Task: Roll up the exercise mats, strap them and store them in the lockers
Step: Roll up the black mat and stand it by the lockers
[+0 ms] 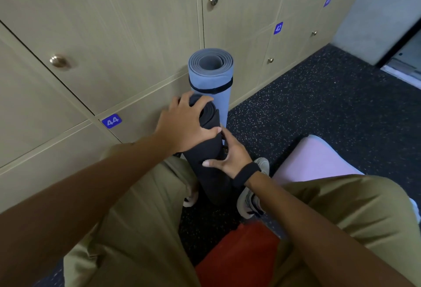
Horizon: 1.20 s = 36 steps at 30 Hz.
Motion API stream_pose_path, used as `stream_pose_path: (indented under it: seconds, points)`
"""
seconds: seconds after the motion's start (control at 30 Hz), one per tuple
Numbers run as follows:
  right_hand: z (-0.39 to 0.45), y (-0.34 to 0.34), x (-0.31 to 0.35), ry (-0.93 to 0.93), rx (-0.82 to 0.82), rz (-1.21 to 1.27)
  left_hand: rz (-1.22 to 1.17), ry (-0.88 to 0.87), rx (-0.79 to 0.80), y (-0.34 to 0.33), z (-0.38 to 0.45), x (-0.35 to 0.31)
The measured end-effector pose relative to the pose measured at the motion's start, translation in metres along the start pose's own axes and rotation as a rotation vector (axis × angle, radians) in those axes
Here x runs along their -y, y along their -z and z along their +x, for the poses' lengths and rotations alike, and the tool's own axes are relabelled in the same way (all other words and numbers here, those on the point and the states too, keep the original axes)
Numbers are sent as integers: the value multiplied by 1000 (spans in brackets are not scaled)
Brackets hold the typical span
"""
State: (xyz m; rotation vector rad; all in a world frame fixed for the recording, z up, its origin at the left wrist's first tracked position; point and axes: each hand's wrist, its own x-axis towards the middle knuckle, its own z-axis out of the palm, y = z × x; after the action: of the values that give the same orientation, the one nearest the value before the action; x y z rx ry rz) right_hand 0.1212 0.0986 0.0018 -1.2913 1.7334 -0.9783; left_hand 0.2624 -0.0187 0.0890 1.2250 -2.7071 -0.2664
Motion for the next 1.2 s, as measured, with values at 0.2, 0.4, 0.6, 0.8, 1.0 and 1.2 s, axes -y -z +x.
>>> stream_pose_path:
  seconds: [0.2,0.4,0.6,0.8,1.0,1.2]
  points:
    - [2,7,-8,-44,-56,3,-28,5,-3,-7,4,-24]
    - [-9,19,-4,10,-58,32,-163,-120,66,2,-10,-37]
    - [-26,29,21,117,-189,71,-472,-90,47,5,-11,-43]
    - [-36,50,50,187,-138,-127,-971,41,65,6,-16,-45]
    - [-27,80,88,128,153,-631,-1171,65,-17,6,-22,-59]
    - [-12,97,119,-15,369,-987,-1110,209,-346,4,-38,-63]
